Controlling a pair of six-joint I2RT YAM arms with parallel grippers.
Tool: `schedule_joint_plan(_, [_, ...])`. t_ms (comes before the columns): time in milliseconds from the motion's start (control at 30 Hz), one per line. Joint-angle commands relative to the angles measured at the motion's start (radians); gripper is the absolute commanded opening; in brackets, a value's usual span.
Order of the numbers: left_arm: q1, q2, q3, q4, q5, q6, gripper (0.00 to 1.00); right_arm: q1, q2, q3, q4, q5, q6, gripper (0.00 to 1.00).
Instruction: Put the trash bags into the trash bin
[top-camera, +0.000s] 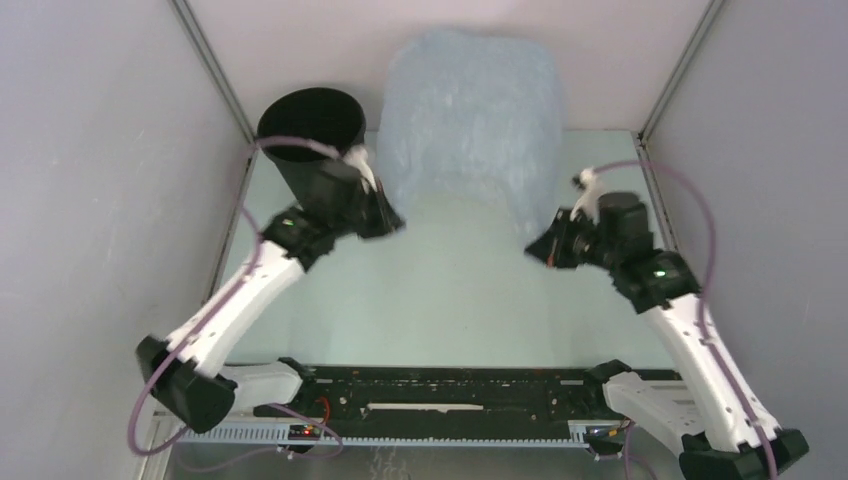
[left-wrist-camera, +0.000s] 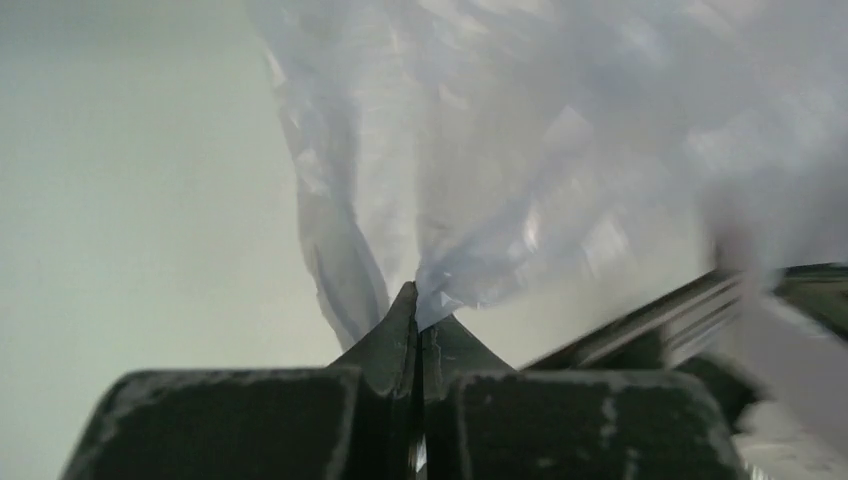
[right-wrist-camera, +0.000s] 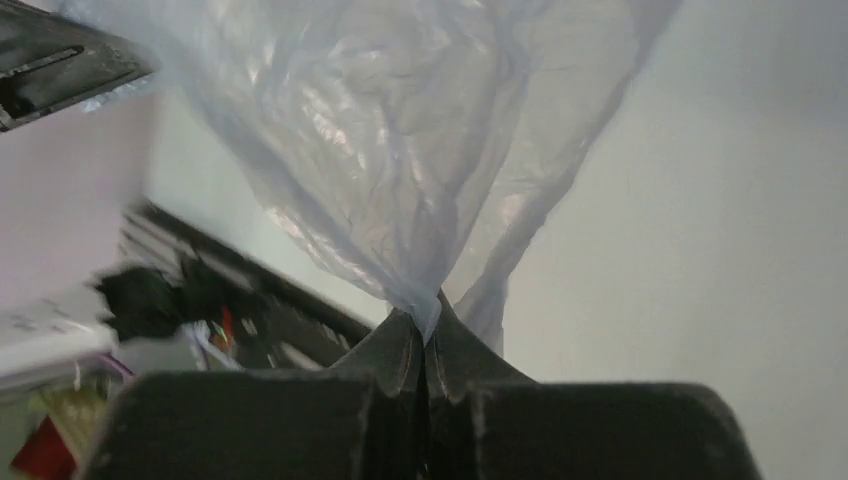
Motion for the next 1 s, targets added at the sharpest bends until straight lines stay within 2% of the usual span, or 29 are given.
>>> schedule_joint_plan(0, [-0.008, -0.080, -0.427, -0.014, 0.074, -0.150, 0.00, 0.010, -0.130, -0.349, -0.025, -0.092, 0.159, 0.00])
schedule_joint_plan(67, [-0.022, -0.156, -0.510, -0.004, 0.046, -0.184, 0.00, 0.026, -0.219, -0.427, -0.020, -0.075, 0.195, 0.00])
schedule_joint_plan(133, [-0.025, -0.186, -0.510, 0.002, 0.028, -0.185, 0.00, 0.021, -0.261, -0.411, -0.040, -0.043, 0.187, 0.00])
schedule_joint_plan(233, [-0.025, -0.154, -0.388, 0.004, 0.023, -0.140, 0.00, 0.005, -0.221, -0.293, -0.049, -0.005, 0.144, 0.00])
schedule_joint_plan(433, [-0.025, 0.053, -0.015, -0.091, 0.091, -0.069, 0.00, -0.009, -0.101, -0.131, 0.010, -0.019, 0.151, 0.00])
schedule_joint_plan(533, [-0.025, 0.088, 0.075, -0.102, 0.101, -0.051, 0.00, -0.014, -0.110, -0.125, 0.056, -0.032, 0.189, 0.00])
schedule_joint_plan(667, [-0.023, 0.084, 0.123, -0.125, 0.079, -0.028, 0.03, -0.031, -0.140, -0.102, 0.016, -0.013, 0.180, 0.00])
schedule_joint_plan(767, [-0.023, 0.082, 0.148, -0.155, 0.079, -0.004, 0.17, -0.041, -0.171, -0.080, -0.022, 0.023, 0.164, 0.00])
schedule_joint_plan(800, [-0.023, 0.080, 0.161, -0.167, 0.073, 0.011, 0.26, -0.044, -0.179, -0.072, -0.032, 0.036, 0.160, 0.00])
schedule_joint_plan(900, [-0.010, 0.059, 0.213, -0.220, -0.016, 0.061, 0.61, -0.049, -0.202, -0.039, -0.064, 0.094, 0.149, 0.00])
schedule_joint_plan(967, [0.028, 0.034, 0.242, -0.248, -0.098, 0.069, 0.78, -0.050, -0.214, -0.013, -0.093, 0.144, 0.139, 0.00])
